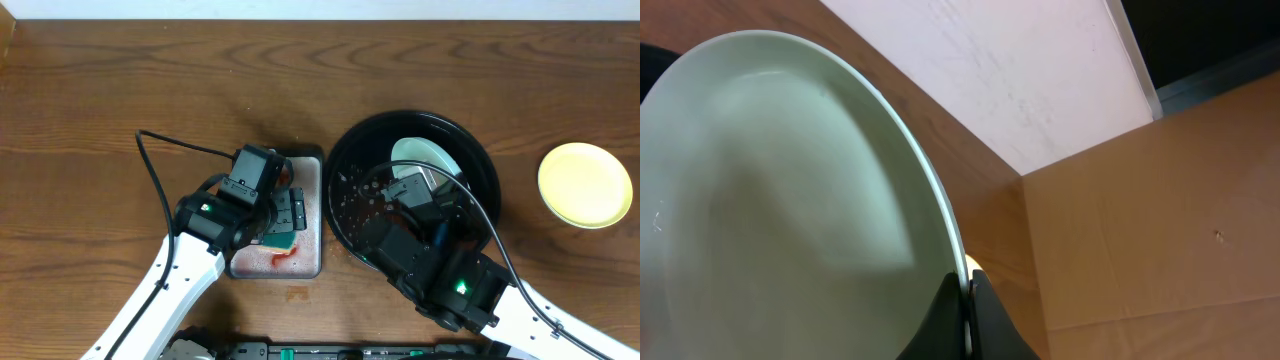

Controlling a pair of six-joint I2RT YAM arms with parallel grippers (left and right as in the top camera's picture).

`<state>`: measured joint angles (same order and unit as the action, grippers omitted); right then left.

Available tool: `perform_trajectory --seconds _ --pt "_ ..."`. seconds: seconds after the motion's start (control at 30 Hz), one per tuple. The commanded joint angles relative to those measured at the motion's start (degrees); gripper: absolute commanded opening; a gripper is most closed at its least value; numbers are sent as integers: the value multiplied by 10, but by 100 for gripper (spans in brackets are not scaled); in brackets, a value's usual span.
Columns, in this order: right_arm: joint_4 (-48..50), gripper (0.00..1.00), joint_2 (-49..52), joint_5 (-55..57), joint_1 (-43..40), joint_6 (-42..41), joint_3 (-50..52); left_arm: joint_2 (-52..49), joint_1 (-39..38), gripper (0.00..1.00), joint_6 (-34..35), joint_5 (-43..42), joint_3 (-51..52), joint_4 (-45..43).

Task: Clean dirty plates on tray and stack at the side
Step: 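Tilt the pale green plate up with the right gripper, then carry the pale green plate right and set it on the plate stack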

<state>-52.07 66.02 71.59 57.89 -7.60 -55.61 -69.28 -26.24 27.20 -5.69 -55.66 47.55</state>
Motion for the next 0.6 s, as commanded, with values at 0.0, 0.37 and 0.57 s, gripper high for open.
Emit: perform_trajectory --seconds 0.0,0.37,0.57 --pt "0 1 -4 23 3 -5 -2 0 3 84 3 -1 -16 1" --pt "0 1 -4 21 0 -24 -2 0 3 84 3 -1 -16 1" --pt "0 1 -4 -107 -65 -109 -1 0 3 84 3 -1 -16 1"
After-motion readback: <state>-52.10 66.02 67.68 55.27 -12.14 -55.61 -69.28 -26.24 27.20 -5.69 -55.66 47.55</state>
